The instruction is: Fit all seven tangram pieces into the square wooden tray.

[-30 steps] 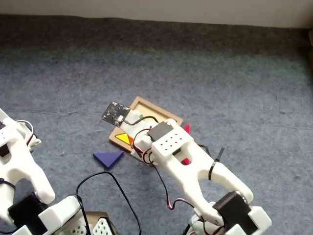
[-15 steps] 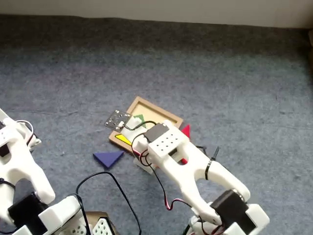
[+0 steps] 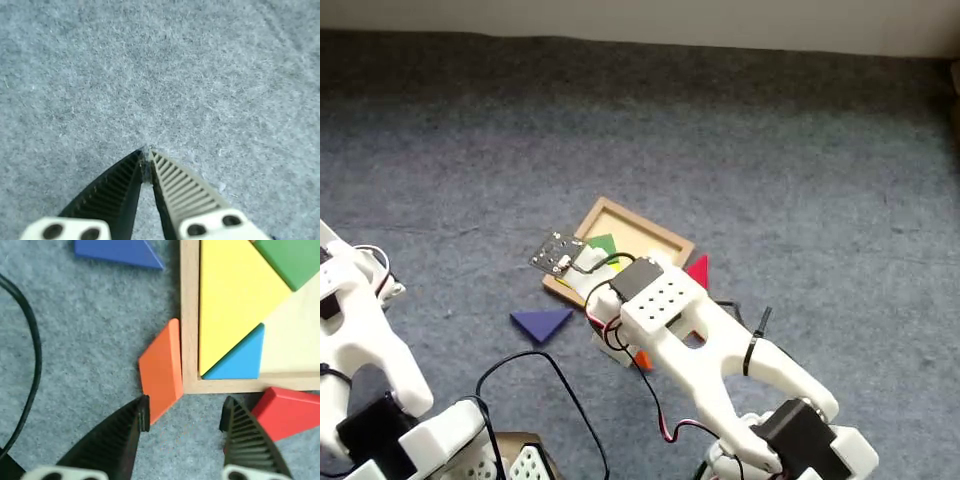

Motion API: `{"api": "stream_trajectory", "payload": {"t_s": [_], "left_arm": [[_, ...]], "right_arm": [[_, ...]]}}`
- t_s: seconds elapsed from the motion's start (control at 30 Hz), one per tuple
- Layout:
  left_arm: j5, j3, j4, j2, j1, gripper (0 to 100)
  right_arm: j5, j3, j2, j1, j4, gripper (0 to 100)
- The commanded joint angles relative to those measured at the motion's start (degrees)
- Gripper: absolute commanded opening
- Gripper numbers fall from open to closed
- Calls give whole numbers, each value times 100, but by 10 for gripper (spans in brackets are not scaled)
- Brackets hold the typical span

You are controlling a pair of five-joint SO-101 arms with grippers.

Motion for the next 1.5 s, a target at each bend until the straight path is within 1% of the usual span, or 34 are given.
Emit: {"api": "stream_trajectory", "payload": {"t_s": [0.0,0.1,0.27,0.4,0.5,0.67,0.83,0.97,1.17,1.33,1.47], "left_arm": [[-35,-224,0,-198,207,11],[-35,-224,0,-198,207,11],[-35,-224,0,-198,207,11],[-35,-224,0,-198,207,11],[-35,-224,0,-198,207,11],[-35,-215,0,-198,207,11],[-35,-215,0,-198,207,11],[-35,-215,0,-198,207,11],[-35,-215,0,-198,207,11],[-35,-215,0,-198,215,11],[-35,-215,0,-198,215,11]], "right_arm": [[-132,-321,-295,110,57,241],[-141,-321,-295,418,-242,230],[-149,-295,-233,1103,-1182,182],[-114,-259,-215,1262,-1666,176],[-105,-259,-215,1262,-1666,150],[-97,-251,-215,1270,-1604,29],[-97,-251,-180,1235,-1429,27],[-97,-365,488,1235,-1103,27],[-97,-1446,1578,1262,-505,23],[-97,-1833,2088,1288,-505,23],[-97,-2123,2404,1499,-593,23]]}}
